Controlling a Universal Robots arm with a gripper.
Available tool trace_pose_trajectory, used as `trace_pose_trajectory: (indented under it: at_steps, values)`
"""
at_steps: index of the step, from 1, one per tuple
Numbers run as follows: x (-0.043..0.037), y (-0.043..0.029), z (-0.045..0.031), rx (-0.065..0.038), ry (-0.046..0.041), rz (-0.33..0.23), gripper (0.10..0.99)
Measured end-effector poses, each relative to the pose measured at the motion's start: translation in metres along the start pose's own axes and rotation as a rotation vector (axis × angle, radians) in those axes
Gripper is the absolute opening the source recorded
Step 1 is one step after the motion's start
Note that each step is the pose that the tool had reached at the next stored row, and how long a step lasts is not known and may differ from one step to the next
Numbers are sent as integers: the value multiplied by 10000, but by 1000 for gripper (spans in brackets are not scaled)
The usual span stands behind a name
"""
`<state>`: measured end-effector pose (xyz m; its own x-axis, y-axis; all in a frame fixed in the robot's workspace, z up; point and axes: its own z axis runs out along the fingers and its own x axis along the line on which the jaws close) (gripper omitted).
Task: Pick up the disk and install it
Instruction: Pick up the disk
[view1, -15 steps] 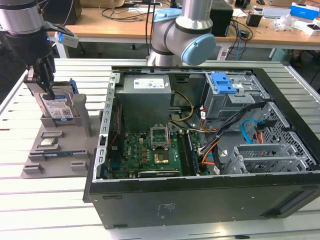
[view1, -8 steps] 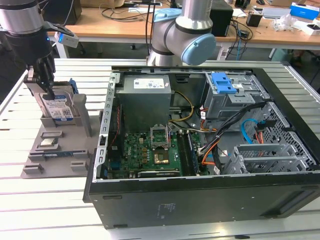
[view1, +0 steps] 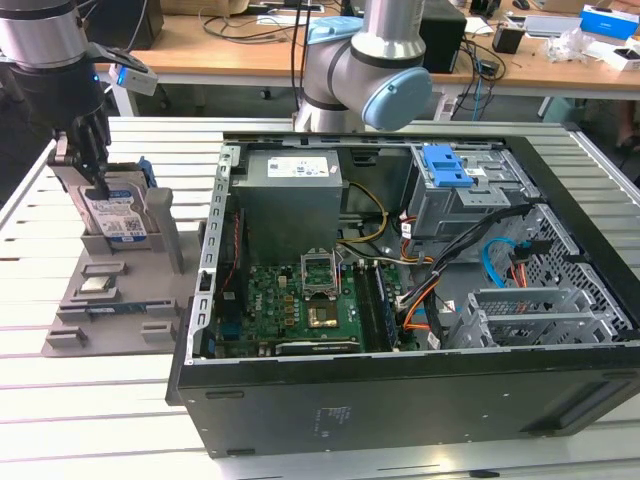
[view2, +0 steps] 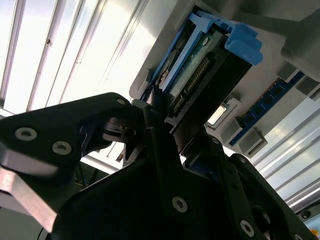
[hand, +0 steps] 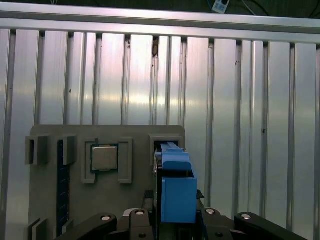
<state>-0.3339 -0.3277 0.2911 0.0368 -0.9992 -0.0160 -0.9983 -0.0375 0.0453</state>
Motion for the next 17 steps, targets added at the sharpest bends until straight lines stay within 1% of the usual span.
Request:
trace_pose_trajectory:
  at_steps: [3, 6, 13, 17]
  values:
    - [0, 0, -2, 2, -1, 0, 369]
    - [-2, -1, -30, 0, 1, -1, 369]
    - [-9, 4, -139, -1, 0, 0, 369]
    - [-9, 5, -172, -1, 0, 0, 369]
